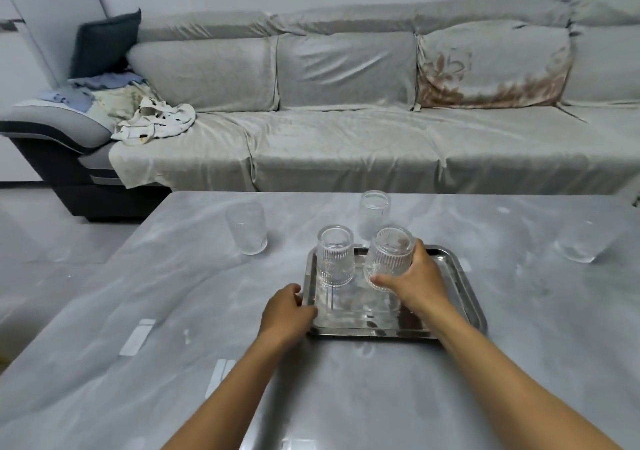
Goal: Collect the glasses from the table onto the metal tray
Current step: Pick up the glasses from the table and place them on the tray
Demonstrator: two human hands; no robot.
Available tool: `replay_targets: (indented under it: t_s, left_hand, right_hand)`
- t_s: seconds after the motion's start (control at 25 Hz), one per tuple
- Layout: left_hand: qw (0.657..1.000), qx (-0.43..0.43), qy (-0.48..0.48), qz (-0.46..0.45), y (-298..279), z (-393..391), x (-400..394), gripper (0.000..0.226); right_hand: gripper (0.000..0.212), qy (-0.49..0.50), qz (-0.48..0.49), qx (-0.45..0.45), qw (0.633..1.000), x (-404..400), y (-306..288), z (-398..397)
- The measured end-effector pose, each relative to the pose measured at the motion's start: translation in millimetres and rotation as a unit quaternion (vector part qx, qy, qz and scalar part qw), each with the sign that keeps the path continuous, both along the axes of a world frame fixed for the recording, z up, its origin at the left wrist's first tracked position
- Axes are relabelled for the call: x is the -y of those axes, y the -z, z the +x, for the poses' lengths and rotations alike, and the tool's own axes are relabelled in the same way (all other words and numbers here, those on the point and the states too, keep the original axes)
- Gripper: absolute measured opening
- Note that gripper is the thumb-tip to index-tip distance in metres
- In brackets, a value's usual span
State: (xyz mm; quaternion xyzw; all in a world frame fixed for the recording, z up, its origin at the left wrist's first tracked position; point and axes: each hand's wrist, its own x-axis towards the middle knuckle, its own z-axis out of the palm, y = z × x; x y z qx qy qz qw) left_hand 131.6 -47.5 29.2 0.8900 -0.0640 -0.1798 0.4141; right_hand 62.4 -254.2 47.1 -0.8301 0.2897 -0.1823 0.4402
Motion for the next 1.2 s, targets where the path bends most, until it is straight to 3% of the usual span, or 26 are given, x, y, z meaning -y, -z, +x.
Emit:
replay_targets:
  t_s: [0.08,0.36,0.68,0.8,0.88,1.0,1.08,1.2]
  left_hand:
    - [1.0,0.024,0.004,0.002,10,6,4,0.015]
    - [0.999,0.038,0.008,-0.026,28,20,4,0.027]
    - [0.999,0.015,0.029,-0.034,21,19,-1,0.024]
    - [0.987,0.026,-0.123,-0.101,3,50,-23,0.038]
    - [0.966,0.119,-0.217,-0.069,-14,84,-38,0.053]
    - [0.962,0.206,-0.166,0.064,-31,128,-36,0.073]
    - [0.964,0.209,-0.11,0.125,-27,144,-27,0.057]
    - [0.965,0.206,-0.138,0.085,-24,153,-28,0.022]
  right_hand:
    - [0.079,-0.004,-0.006,-0.011,1.0,10,9,13]
    - [0.076,-0.025,-0.024,-0.009,0.999,15,38,42]
    - [0.095,-0.04,-0.002,-0.022,0.999,14,41,38]
    - [0.103,-0.025,0.082,0.002,0.996,3,36,18]
    - [0.093,-0.006,0.157,0.043,0.987,-9,36,-2]
    - [0.072,-0.025,0.22,0.071,0.973,-28,39,-30]
    - [0.06,-0.061,0.259,0.061,0.962,-36,37,-42]
    - [0.043,-0.1,0.258,0.031,0.96,-40,32,-49]
